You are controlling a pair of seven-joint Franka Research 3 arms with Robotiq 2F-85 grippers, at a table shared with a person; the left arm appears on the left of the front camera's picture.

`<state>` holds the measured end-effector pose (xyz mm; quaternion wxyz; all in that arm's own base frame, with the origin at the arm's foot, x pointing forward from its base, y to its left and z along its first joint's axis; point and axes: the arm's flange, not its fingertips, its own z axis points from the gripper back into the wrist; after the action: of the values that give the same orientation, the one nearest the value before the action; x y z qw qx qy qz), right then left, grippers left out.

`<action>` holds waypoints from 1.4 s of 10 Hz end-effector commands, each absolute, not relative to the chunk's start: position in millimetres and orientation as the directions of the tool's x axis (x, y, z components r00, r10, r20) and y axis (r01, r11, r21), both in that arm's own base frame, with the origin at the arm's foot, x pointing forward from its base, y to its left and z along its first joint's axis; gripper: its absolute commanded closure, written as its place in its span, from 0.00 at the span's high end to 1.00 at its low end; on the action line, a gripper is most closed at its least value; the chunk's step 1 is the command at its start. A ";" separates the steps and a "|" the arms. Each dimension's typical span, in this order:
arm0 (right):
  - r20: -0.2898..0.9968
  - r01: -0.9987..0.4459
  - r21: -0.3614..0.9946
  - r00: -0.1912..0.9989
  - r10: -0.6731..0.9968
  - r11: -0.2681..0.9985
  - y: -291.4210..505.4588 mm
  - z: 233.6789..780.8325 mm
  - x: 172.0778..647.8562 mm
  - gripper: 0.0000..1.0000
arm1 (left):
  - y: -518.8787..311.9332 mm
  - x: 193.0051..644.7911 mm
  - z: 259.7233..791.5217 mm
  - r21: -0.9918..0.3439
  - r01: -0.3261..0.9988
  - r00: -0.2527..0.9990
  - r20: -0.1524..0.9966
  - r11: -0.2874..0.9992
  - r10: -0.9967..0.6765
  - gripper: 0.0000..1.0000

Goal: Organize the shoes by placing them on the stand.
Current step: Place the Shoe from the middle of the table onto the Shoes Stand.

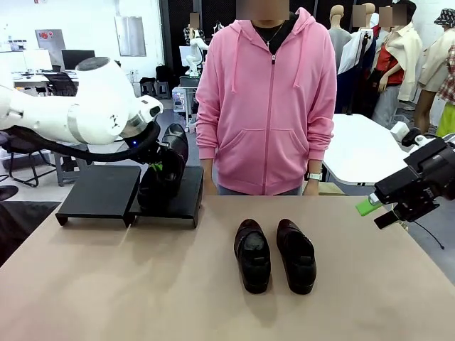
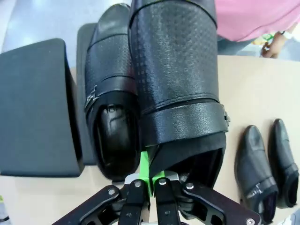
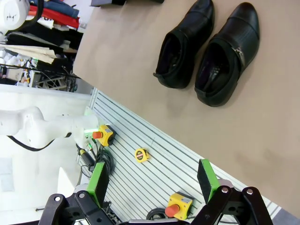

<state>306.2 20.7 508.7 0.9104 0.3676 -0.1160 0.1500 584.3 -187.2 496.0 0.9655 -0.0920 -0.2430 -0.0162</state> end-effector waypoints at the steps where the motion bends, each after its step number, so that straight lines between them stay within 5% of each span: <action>1: 0.313 -0.344 0.649 0.934 0.175 0.679 21.9 511.8 305.4 1.00 | -193.5 594.7 497.3 -0.173 0.093 0.892 0.452 0.981 -0.005 0.00; 9: 0.313 -0.344 0.649 0.934 0.175 0.679 21.9 511.8 305.4 1.00 | -202.1 612.3 451.2 -0.175 0.138 0.876 0.481 0.975 -0.037 0.00; 10: 0.313 -0.344 0.649 0.934 0.175 0.679 21.9 511.8 305.4 1.00 | -201.0 614.1 448.2 -0.203 0.147 0.880 0.473 0.968 -0.035 0.35; 11: 0.313 -0.344 0.649 0.934 0.175 0.679 21.9 511.8 305.4 1.00 | -201.1 613.9 448.2 -0.210 0.149 0.879 0.476 0.966 -0.032 0.93; 14: 0.313 -0.344 0.649 0.934 0.175 0.679 21.9 511.8 305.4 1.00 | -202.3 601.1 459.3 -0.208 0.158 0.872 0.487 0.965 -0.037 1.00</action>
<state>306.2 20.7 508.7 0.9104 0.3677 -0.1159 0.1500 609.3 -207.9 451.6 0.9633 -0.1118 -0.2410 -0.0395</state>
